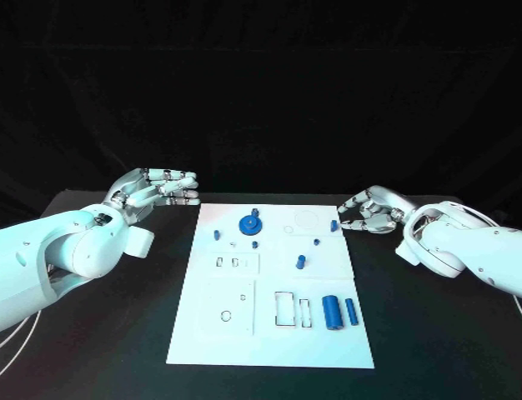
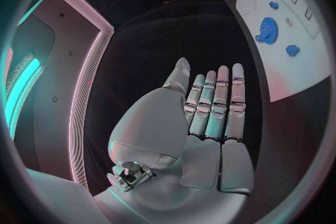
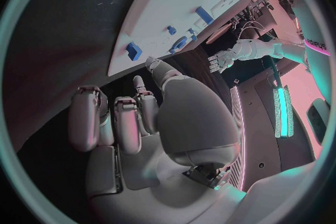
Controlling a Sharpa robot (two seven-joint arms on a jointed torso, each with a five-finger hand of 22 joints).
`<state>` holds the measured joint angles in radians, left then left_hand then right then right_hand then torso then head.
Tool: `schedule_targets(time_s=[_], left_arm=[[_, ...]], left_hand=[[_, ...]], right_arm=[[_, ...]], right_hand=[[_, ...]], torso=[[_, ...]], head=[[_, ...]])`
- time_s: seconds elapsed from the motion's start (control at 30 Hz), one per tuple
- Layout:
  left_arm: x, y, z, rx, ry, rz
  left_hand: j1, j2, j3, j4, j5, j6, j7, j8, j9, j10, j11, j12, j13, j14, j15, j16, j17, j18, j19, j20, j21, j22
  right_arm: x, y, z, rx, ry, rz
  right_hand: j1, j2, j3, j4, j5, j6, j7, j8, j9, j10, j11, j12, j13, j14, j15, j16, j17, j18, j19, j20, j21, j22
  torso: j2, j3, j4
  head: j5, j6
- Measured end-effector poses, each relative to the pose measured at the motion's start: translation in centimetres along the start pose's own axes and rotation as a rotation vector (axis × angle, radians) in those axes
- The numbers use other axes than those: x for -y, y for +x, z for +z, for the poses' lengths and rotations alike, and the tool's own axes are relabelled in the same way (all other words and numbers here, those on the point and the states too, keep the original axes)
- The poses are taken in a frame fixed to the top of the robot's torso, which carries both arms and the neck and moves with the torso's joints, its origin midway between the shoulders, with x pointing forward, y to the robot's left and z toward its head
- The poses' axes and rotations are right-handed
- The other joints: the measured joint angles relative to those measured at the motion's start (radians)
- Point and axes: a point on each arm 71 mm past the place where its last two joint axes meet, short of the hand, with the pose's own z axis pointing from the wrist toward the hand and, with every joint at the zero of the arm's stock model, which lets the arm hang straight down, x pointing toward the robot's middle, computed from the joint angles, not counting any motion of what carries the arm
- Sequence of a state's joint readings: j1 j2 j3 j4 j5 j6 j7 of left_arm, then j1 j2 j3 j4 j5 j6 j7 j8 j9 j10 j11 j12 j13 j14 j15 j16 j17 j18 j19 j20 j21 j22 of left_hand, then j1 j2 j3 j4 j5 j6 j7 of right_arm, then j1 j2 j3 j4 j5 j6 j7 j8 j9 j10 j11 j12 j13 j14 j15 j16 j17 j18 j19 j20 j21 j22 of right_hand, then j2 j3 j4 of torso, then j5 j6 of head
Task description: Assemble the parts on the task board
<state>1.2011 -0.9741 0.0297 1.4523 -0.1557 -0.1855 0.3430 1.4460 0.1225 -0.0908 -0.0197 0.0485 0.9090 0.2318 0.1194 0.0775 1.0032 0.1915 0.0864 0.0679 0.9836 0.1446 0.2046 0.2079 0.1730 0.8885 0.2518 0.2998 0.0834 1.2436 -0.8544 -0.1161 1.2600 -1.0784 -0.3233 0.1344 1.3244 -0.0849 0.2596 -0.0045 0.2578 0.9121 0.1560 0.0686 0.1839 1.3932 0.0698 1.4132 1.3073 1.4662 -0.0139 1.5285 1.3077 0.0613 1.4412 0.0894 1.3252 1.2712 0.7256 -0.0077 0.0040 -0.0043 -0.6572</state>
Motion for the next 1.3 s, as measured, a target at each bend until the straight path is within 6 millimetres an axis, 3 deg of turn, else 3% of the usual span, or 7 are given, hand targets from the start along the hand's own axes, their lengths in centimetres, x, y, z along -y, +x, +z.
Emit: schedule_targets(time_s=[0.33, 1.0, 1.3], left_arm=[[-0.1, 0.0, 0.0, -0.012, -0.008, -0.005], [-0.1, 0.3, 0.0, -0.021, -0.015, -0.009], [-0.1, 0.4, 0.0, -0.024, -0.017, -0.011]], left_hand=[[0.0, 0.0, 0.0, 0.0, 0.0, 0.0, 0.0, 0.0, -0.001, 0.0, 0.0, 0.0, 0.0, 0.007, 0.0, -0.004, -0.002, 0.0, 0.003, 0.003, 0.0, -0.001], [0.0, 0.0, 0.0, 0.0, 0.0, 0.0, 0.0, -0.004, -0.002, 0.0, 0.0, 0.0, 0.0, 0.014, 0.0, -0.007, -0.004, -0.001, 0.014, 0.0, -0.003, -0.003], [0.0, 0.0, 0.0, 0.0, 0.0, 0.0, 0.0, -0.004, -0.002, 0.0, 0.0, 0.0, 0.0, 0.014, 0.0, -0.007, -0.004, -0.001, 0.014, 0.0, -0.003, -0.003]], right_arm=[[0.8, 0.8, 0.9, 0.001, 0.013, 0.0], [0.5, 2.2, 1.9, -0.014, 0.015, 0.003], [0.5, 2.4, 2.3, -0.019, 0.022, 0.001]], right_hand=[[-0.003, -0.003, -0.003, -0.003, 0.004, -0.046, 0.009, -0.003, -0.009, 0.0, 0.0, 0.0, 0.0, 0.002, 0.005, 0.008, 0.0, 0.0, 0.004, 0.004, 0.0, 0.015], [-0.007, -0.007, -0.006, 0.0, 0.004, -0.048, 0.008, 0.002, -0.007, 0.0, 0.007, 0.0, 0.001, -0.001, 0.008, 0.019, 0.0, 0.0, 0.011, 0.011, 0.013, 0.031], [-0.008, -0.006, -0.006, 0.0, 0.004, 0.004, 0.008, 0.028, 0.005, 0.008, 0.007, 0.012, 0.001, -0.001, 0.008, 0.026, 0.0, 0.0, 0.019, 0.01, 0.031, 0.037]], torso=[[0.002, 0.0012, 0.0029], [0.001, 0.0016, 0.0024], [0.001, 0.0022, 0.0024]], head=[[-0.005, -0.003], [0.0, -0.014], [0.003, -0.019]])
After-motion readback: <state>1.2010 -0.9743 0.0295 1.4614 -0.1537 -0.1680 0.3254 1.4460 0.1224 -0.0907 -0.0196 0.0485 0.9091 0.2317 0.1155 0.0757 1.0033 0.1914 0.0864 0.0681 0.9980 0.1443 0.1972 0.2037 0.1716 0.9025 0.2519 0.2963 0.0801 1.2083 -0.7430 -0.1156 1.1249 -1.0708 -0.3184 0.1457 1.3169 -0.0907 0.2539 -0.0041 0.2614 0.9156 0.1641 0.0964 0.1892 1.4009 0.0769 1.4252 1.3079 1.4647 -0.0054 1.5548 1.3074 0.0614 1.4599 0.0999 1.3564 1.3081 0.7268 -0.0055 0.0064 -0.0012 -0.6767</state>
